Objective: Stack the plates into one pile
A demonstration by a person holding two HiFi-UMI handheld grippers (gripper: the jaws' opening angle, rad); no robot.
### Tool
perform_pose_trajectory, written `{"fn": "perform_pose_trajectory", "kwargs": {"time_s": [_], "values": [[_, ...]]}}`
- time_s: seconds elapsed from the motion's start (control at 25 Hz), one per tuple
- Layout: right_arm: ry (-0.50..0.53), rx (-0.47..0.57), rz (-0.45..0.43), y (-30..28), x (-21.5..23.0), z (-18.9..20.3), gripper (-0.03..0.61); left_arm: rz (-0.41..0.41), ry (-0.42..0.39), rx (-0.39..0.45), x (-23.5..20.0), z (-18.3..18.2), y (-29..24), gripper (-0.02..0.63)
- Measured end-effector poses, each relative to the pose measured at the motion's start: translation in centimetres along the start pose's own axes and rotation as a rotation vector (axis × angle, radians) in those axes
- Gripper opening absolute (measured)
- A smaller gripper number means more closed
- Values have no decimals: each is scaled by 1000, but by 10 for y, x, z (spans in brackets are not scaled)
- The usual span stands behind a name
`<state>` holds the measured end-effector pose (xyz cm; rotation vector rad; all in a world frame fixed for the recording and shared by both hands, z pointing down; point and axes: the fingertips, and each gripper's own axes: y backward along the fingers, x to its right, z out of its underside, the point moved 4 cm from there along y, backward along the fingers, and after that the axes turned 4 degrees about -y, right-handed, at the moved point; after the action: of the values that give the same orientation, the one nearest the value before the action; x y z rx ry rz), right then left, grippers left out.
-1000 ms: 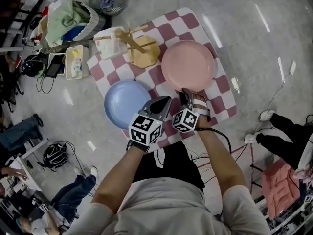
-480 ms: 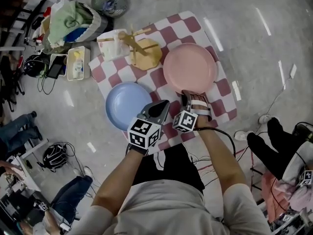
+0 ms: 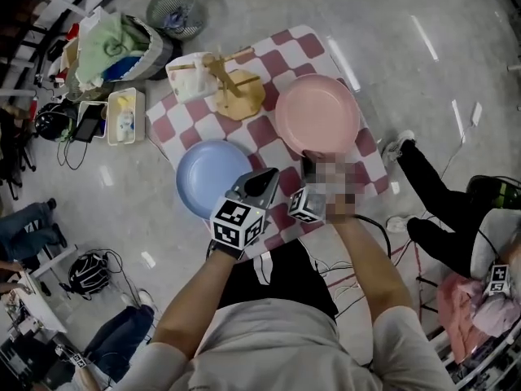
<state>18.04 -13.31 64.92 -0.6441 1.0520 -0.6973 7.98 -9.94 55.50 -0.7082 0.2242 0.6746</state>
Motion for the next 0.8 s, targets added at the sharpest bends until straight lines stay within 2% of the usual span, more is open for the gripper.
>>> {"fn": "perform_pose_trajectory", "kwargs": {"time_s": [0.28,0.8], "values": [[-20,11,15,45,-21,-35,26,32,-19,24,-2,-3,36,6],[-11,69,-4,97,-110,-132,26,10,-39,58,-35,20,141,6]]}}
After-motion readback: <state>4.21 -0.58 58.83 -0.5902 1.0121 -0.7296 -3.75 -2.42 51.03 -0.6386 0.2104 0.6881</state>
